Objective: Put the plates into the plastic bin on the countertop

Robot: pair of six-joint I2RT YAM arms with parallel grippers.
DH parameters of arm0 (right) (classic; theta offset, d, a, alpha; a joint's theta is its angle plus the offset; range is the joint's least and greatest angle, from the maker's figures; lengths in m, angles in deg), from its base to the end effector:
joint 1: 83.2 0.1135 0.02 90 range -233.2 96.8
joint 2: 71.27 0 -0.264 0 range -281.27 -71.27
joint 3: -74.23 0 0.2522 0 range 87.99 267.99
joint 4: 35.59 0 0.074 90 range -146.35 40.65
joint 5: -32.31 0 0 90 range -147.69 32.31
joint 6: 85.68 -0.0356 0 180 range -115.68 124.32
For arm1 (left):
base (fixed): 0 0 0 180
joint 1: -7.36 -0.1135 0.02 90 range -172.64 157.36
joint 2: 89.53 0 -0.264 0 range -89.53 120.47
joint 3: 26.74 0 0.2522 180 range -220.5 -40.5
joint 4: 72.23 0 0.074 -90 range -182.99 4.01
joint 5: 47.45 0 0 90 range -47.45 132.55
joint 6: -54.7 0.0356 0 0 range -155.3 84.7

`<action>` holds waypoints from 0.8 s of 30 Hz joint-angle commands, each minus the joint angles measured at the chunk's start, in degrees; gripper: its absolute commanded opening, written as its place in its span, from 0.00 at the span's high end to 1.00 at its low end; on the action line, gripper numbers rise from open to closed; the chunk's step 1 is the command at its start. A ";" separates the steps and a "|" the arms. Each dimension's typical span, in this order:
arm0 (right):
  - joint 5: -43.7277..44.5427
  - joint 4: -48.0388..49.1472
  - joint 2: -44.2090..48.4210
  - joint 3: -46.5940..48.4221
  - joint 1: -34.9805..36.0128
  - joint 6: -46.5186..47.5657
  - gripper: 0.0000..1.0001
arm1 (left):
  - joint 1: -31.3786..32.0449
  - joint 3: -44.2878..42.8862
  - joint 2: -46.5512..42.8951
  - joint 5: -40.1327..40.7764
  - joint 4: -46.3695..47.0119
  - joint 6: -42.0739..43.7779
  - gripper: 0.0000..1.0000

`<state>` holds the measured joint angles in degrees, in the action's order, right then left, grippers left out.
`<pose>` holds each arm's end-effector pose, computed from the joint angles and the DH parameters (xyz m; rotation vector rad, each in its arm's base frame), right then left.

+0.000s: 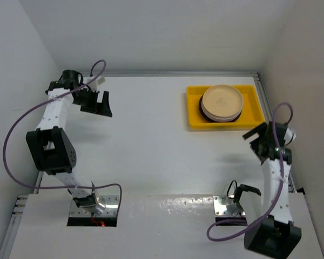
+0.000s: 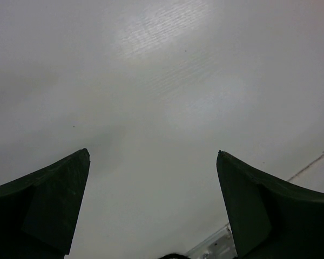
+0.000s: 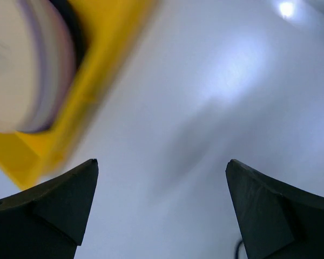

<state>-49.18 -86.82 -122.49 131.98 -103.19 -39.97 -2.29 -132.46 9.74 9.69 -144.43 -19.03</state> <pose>0.1700 -0.0675 0.2712 1.3060 1.9421 0.0353 0.3540 0.0406 0.3076 0.3076 2.5287 -0.6081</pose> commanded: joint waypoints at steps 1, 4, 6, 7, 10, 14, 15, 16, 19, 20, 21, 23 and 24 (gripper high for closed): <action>-3.50 -5.24 8.63 -12.33 0.21 -6.58 0.00 | -0.02 11.13 -7.05 3.92 3.32 3.24 0.00; -9.64 -4.19 13.75 -19.72 0.30 -7.65 0.00 | 0.51 18.81 -9.61 5.52 4.99 5.34 0.00; -10.71 -3.75 17.10 -22.52 0.30 -8.09 0.00 | 0.51 25.32 -12.77 5.53 6.40 5.96 0.00; -10.97 -4.01 17.55 -22.72 0.39 -8.00 0.00 | 0.51 28.47 -13.82 5.53 8.06 5.96 0.00; -10.63 -4.97 18.61 -22.28 0.30 -5.55 0.00 | 0.51 31.14 -15.94 6.93 9.83 5.96 0.00; -9.83 -5.85 17.13 -20.08 0.30 -2.47 0.00 | 0.51 32.20 -16.47 7.98 10.45 5.44 0.00; -9.48 -5.94 16.86 -19.82 0.39 -1.68 0.00 | 0.51 32.20 -16.47 7.99 10.45 5.44 0.00; -9.31 -6.21 16.16 -19.12 0.30 -1.33 0.00 | 0.51 32.20 -16.47 7.99 10.45 5.44 0.00; -9.04 -6.03 15.28 -17.81 0.30 0.34 0.00 | 0.51 32.20 -16.47 7.99 10.97 5.44 0.00; -8.69 -6.21 15.01 -17.36 0.30 0.43 0.00 | 0.51 32.20 -16.99 7.99 10.97 5.44 0.00; -8.69 -5.95 15.01 -16.92 0.30 1.48 0.00 | 0.51 32.20 -17.00 7.99 10.97 5.44 0.00; -8.69 -5.86 15.36 -16.39 0.39 2.19 0.00 | 0.51 32.72 -17.00 7.99 10.97 5.44 0.00; -8.69 -5.68 15.62 -16.22 0.30 2.72 0.00 | 0.51 32.72 -17.00 7.47 10.97 5.44 0.00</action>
<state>-58.25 -93.58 -107.32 113.01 -102.95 -39.97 -1.98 -100.13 -5.30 17.69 -134.42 -14.35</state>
